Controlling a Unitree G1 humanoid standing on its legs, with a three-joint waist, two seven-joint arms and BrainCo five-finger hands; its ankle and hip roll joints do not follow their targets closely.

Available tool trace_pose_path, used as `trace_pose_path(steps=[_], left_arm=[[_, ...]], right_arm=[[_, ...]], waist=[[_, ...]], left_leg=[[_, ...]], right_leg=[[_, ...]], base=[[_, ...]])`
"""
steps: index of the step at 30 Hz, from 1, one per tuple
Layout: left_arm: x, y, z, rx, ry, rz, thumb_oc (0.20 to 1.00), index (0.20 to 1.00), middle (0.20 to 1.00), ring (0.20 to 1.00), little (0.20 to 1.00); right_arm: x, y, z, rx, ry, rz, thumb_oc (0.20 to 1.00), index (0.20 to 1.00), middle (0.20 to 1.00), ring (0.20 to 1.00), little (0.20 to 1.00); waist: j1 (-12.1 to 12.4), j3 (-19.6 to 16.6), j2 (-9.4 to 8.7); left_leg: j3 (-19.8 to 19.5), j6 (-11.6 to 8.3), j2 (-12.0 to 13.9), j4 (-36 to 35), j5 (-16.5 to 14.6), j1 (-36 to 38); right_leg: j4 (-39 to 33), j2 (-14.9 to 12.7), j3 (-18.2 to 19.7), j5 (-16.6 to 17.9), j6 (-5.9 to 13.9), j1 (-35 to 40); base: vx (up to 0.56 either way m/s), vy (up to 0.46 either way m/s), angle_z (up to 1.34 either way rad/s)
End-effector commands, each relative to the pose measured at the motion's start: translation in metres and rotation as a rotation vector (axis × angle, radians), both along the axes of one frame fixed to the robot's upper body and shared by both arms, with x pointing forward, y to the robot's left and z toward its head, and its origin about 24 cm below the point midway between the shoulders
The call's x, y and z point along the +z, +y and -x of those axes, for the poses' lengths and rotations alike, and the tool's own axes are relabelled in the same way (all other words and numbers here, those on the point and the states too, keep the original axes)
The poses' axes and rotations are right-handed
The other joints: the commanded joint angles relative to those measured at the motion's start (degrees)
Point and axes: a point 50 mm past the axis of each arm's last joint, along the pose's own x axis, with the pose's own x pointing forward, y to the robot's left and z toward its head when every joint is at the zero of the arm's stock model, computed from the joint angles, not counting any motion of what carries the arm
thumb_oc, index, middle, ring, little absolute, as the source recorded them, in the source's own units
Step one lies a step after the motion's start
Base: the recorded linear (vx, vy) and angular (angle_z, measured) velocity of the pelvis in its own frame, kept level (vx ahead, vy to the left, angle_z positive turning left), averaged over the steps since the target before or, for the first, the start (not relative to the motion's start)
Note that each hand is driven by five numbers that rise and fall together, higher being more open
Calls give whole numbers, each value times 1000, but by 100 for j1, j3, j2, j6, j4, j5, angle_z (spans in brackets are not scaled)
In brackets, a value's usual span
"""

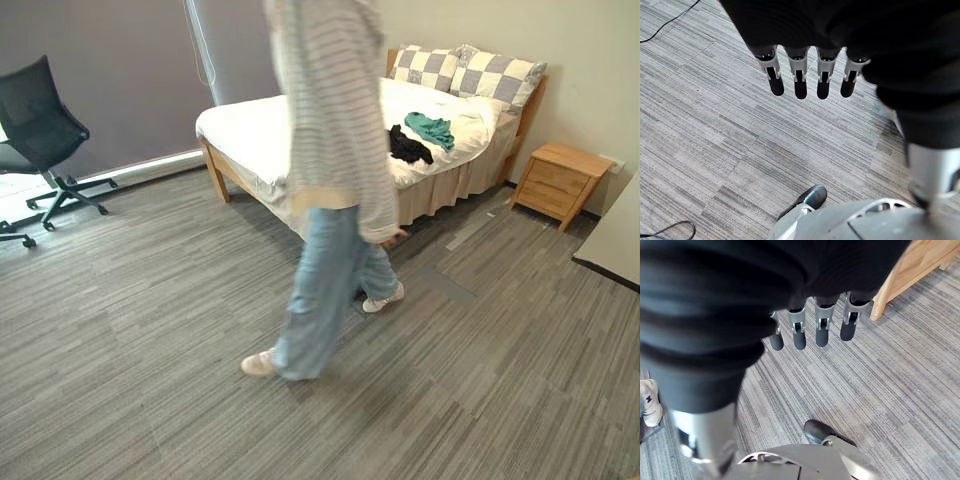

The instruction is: Tidy up the quilt and then pick up the clothes from the bed and put them into the laundry hamper.

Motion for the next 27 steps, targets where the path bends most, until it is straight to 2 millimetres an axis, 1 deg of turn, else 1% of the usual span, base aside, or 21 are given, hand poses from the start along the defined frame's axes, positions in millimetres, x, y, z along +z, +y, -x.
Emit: trace_pose_path(steps=[1,9,12,17,19,20,21,22,23,24,25,26,27], left_arm=[[1,-5,-21,-51,-40,0,1000,1000,1000,1000,1000],[2,-2,-25,-72,-45,-14,1000,1000,1000,1000,1000],[4,-1,-31,-79,-58,-21,1000,1000,1000,1000,1000],[5,0,-36,-91,-72,-29,1000,1000,1000,1000,1000],[6,2,-40,-84,-84,-33,1000,1000,1000,1000,1000],[7,4,-43,-82,-94,-38,1000,1000,1000,1000,1000],[8,8,-47,-78,-100,-44,1000,1000,1000,1000,1000],[9,10,-48,-76,-103,-51,1000,1000,1000,1000,1000],[10,14,-50,-66,-107,-59,1000,1000,1000,1000,1000],[11,15,-51,-56,-109,-66,1000,1000,1000,1000,1000],[12,18,-52,-47,-111,-71,1000,1000,1000,1000,1000],[12,20,-51,-31,-113,-75,1000,1000,1000,1000,1000],[12,21,-50,-29,-111,-78,1000,1000,1000,1000,1000]], right_arm=[[3,-5,-21,28,-29,29,1000,1000,1000,1000,1000],[4,-6,-23,18,-37,35,1000,1000,1000,1000,1000],[5,-7,-30,21,-53,40,1000,1000,1000,1000,1000],[6,-7,-35,21,-70,45,1000,1000,1000,1000,1000],[7,-8,-39,17,-82,48,1000,1000,1000,1000,1000],[7,-8,-42,17,-92,47,1000,1000,1000,1000,1000],[8,-8,-46,14,-104,44,1000,1000,1000,1000,1000],[9,-7,-48,13,-112,40,1000,1000,1000,1000,1000],[9,-6,-51,17,-122,35,1000,1000,1000,1000,1000],[10,-7,-52,12,-124,39,1000,1000,1000,1000,1000],[10,-7,-53,5,-127,36,1000,1000,1000,1000,1000],[10,-6,-53,-11,-130,30,1000,1000,1000,1000,1000],[9,-6,-51,-22,-131,28,1000,1000,1000,1000,1000]], waist=[[-72,290,-69],[-116,395,-57],[-126,476,-66],[-105,572,-105],[-88,628,-130],[-81,674,-145],[-59,736,-179],[-50,767,-180],[-48,821,-171],[-57,936,-134],[-65,998,-87],[-100,1025,-64],[-135,1039,-79]], left_leg=[[-194,-247,-130,-78,-402,356],[-169,-220,-150,-78,-415,321],[-166,-180,-168,-78,-416,202],[-152,-119,-199,-78,-433,85],[-153,-78,-212,-78,-444,22],[-154,-49,-207,-70,-455,-17],[-133,4,-189,-40,-497,-46],[-125,33,-175,-33,-538,-43],[-50,65,-156,-7,-604,-16],[40,117,-115,57,-682,64],[84,124,-55,96,-761,159],[140,91,-5,97,-832,339],[137,74,-18,79,-903,492]], right_leg=[[-341,-438,-100,-78,618,425],[-286,-455,-39,-66,635,312],[-249,-447,92,-16,657,109],[-192,-448,218,-5,670,-46],[-14,-445,242,-52,682,-188],[198,-435,268,-103,675,-320],[619,-421,256,-214,687,-530],[970,-434,222,-212,749,-702],[1660,-510,175,-153,922,-1100],[2423,-619,29,-44,1081,-1409],[2983,-713,-94,69,1142,-1661],[3213,-804,-282,187,1156,-1838],[3135,-883,-406,156,1143,-1900]], base=[[0,0,0],[23,18,-4],[17,29,-8],[54,43,-13],[59,61,-19],[60,71,-12],[47,62,-8],[70,80,-8],[93,102,-26],[145,113,-49],[277,92,-57],[360,39,-30],[468,-11,-8]])
